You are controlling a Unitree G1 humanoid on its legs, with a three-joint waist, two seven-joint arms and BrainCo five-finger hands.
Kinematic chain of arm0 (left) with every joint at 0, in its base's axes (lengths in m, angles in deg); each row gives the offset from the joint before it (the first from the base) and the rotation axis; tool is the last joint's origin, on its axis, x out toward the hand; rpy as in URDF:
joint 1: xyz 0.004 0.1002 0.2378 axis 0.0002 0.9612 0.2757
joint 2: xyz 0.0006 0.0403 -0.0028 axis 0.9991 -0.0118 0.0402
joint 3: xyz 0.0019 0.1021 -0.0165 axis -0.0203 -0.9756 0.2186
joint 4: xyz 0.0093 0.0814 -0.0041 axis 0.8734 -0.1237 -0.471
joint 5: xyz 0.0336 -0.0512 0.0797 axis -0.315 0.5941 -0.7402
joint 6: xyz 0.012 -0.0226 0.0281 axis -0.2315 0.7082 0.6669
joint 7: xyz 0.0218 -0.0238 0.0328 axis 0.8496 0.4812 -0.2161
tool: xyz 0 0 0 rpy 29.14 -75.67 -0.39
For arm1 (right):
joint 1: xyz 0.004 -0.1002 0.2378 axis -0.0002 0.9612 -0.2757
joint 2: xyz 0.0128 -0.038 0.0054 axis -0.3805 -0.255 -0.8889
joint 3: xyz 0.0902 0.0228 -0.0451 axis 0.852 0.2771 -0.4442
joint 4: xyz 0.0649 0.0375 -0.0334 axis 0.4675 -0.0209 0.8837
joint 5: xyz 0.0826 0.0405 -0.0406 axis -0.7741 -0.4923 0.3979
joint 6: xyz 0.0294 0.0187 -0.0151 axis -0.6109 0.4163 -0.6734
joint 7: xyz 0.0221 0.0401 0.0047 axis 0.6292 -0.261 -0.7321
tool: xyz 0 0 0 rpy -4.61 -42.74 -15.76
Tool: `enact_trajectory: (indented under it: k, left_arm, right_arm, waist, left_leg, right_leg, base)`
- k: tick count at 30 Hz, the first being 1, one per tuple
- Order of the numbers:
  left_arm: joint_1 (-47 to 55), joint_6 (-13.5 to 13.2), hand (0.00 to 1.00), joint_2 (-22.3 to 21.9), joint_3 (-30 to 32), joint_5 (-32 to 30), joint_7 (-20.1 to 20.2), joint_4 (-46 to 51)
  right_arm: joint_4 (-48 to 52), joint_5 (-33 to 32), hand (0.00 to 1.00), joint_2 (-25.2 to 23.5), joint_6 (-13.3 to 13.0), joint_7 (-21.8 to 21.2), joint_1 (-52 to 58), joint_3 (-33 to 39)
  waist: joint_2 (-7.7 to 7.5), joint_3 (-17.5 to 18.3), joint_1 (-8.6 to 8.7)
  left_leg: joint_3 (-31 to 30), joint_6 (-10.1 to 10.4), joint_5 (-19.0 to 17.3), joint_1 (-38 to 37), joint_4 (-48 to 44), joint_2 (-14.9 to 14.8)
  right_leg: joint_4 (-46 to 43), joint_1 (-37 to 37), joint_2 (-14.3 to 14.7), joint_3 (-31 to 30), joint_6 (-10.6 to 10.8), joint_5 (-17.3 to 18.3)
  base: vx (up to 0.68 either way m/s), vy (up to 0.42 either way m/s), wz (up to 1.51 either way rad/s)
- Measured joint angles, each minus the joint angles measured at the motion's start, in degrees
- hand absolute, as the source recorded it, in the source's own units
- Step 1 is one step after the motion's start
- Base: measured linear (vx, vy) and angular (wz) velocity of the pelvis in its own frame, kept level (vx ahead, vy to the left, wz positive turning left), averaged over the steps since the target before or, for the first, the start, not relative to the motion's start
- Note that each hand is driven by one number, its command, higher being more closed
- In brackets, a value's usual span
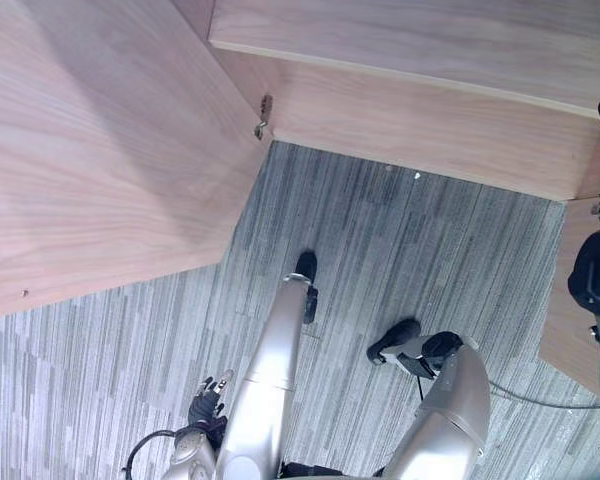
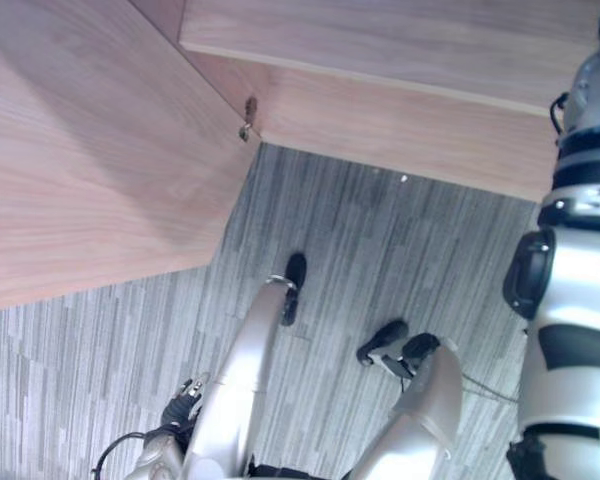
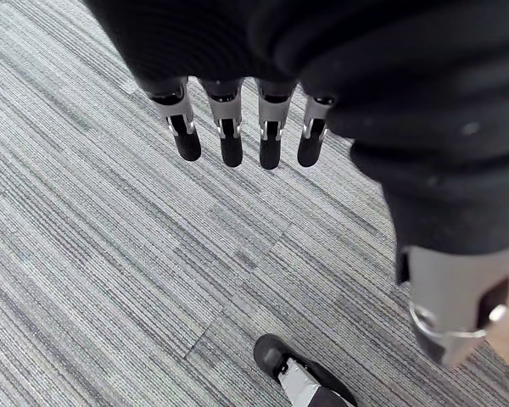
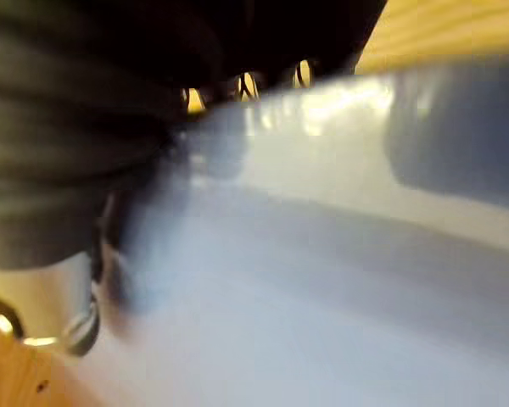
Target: Walk over to the cabinet, pick up the folder, carry it to the office cabinet, place the folder inside the office cabinet, then close the office cabinet door
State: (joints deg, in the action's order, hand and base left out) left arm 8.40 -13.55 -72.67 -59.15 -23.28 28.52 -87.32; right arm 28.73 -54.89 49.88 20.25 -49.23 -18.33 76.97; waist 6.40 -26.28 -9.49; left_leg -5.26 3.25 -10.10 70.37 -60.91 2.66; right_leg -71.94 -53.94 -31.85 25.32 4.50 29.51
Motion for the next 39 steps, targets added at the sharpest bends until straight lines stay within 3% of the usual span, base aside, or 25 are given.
enact_trajectory:
  k: [5,10,11,22,27,36,39]
  left_arm:
    - [0.07,0.0,0.0,0.0,0.26,0.24,0.02,-0.01]
    - [0.08,-0.01,0.0,0.01,0.64,0.28,0.17,-0.04]
    - [0.08,-0.01,0.0,0.02,0.65,0.3,0.39,-0.07]
    - [0.06,-0.04,0.0,0.08,0.84,0.46,2.22,-0.46]
    - [0.05,0.11,0.0,0.18,1.76,0.21,3.55,-0.68]
    - [0.05,0.56,0.0,0.24,3.75,-2.05,4.8,-1.13]
    - [0.13,0.59,0.0,0.42,4.24,-2.29,5.13,-1.52]
  right_arm:
    - [0.03,1.41,0.0,0.26,0.77,-1.32,-1.98,-2.57]
    - [-0.25,7.09,0.0,1.85,5.63,-3.98,-2.23,-10.62]
    - [-0.82,9.55,0.0,1.9,7.89,-5.28,-2.29,-13.42]
    - [-7.18,24.12,0.0,1.97,18.96,-11.26,-2.12,-23.95]
    - [-8.48,29.35,0.0,1.55,22.73,-13.66,1.13,-23.79]
    - [-10.55,31.77,0.0,-1.39,24.72,-15.43,9.82,-15.59]
    - [-11.75,32.76,0.0,-2.49,25.33,-15.79,11.7,-13.68]
  waist:
    - [-0.18,-0.12,0.18]
    - [-0.46,-0.41,0.5]
    - [-0.47,-0.42,0.52]
    - [-0.61,-0.51,0.81]
    - [-0.64,-0.52,0.75]
    - [-0.93,-0.13,0.86]
    - [-1.48,0.59,0.81]
  left_leg:
    - [-0.01,0.07,0.2,-0.13,0.27,-0.25]
    - [0.18,0.08,0.2,-0.35,0.28,-0.93]
    - [0.18,0.09,0.2,-0.42,0.29,-1.31]
    - [1.26,0.17,0.24,-1.92,0.49,-3.36]
    - [1.43,0.14,0.03,-4.61,0.64,-4.2]
    - [1.26,0.18,-0.23,-9.6,1.14,-4.95]
    - [1.2,0.05,-0.21,-11.15,2.29,-5.73]
  right_leg:
    - [0.17,0.0,0.28,-0.03,-0.01,-0.01]
    - [0.33,0.01,0.83,-0.21,-0.02,-0.02]
    - [0.42,0.01,1.22,-0.25,-0.03,-0.02]
    - [1.21,0.83,2.72,-0.79,-0.55,-0.34]
    - [1.79,3.39,3.53,-0.79,-0.62,-0.39]
    - [3.44,9.13,4.31,0.17,-0.91,-0.73]
    - [5.53,11.34,5.12,1.28,-1.87,-1.62]
  base:
    - [0.06,-0.009,-0.01]
    - [0.06,-0.012,-0.06]
    - [0.05,-0.017,-0.09]
    - [0.04,-0.011,-0.07]
    - [0.01,-0.007,-0.08]
    - [-0.01,0.003,-0.02]
    - [-0.01,0.022,-0.04]
